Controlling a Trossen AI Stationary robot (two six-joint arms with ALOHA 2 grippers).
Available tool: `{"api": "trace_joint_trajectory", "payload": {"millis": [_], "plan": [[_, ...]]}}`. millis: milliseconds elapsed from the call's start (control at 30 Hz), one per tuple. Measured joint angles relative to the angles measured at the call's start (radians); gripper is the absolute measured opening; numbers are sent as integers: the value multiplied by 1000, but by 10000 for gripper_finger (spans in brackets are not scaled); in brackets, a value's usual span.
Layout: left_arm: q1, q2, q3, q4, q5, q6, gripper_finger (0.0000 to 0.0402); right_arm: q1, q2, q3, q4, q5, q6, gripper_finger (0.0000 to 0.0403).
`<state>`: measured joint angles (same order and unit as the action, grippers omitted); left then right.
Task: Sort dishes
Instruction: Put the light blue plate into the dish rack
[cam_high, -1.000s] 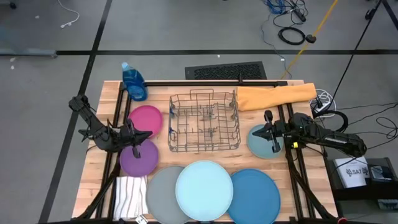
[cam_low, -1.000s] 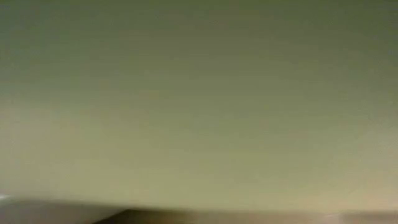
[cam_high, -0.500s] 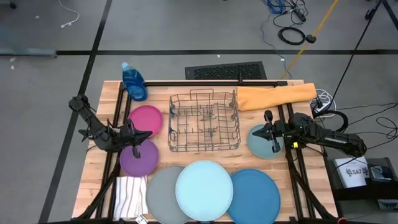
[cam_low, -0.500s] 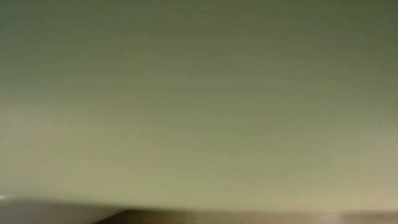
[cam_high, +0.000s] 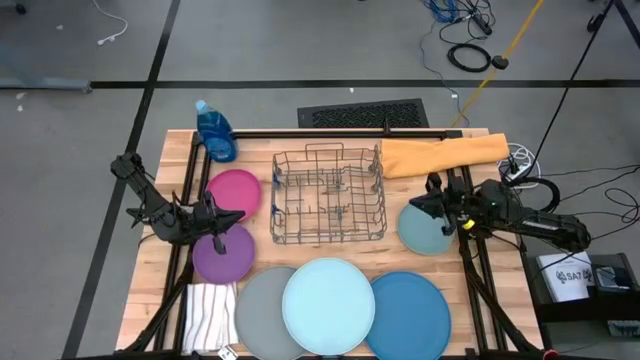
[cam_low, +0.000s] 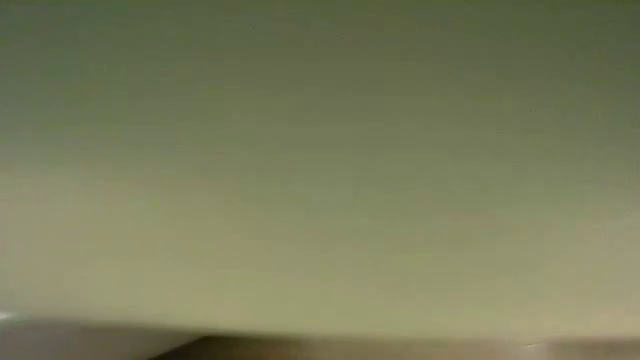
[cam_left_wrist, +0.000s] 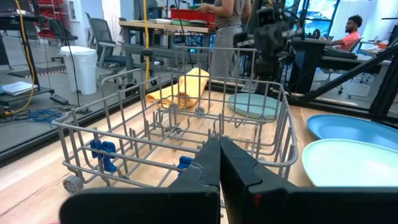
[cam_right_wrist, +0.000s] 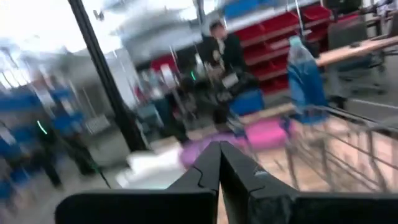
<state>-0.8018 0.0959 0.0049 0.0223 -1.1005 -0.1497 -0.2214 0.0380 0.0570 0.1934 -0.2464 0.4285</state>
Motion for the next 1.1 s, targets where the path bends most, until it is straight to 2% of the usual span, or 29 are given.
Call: {"api": "trace_joint_trajectory", "payload": {"millis": [100,167,300,533,633,767,833,900,1000,1100], "plan": [[0,0,0,0,0,0,0,0,46,0,148,-70,80,0],[0,0,0,0,0,0,0,1,85,11,213,-77,149,0],[0,0,0,0,0,0,0,0,193,104,198,-116,214,0],[0,0,0,0,0,0,0,19,416,391,154,-423,203,0],[0,0,0,0,0,0,0,65,477,522,47,-486,136,0],[0,0,0,0,-2,0,0,137,554,634,-210,-441,12,0],[4,0,1,-4,-71,27,0,176,598,646,-298,-390,-19,0],[8,0,1,-5,-132,80,0,220,652,646,-356,-347,-20,0],[11,0,1,-5,-134,104,0,305,762,646,-416,-284,24,0],[10,0,1,2,-134,103,0,395,893,645,-405,-256,80,0]]}}
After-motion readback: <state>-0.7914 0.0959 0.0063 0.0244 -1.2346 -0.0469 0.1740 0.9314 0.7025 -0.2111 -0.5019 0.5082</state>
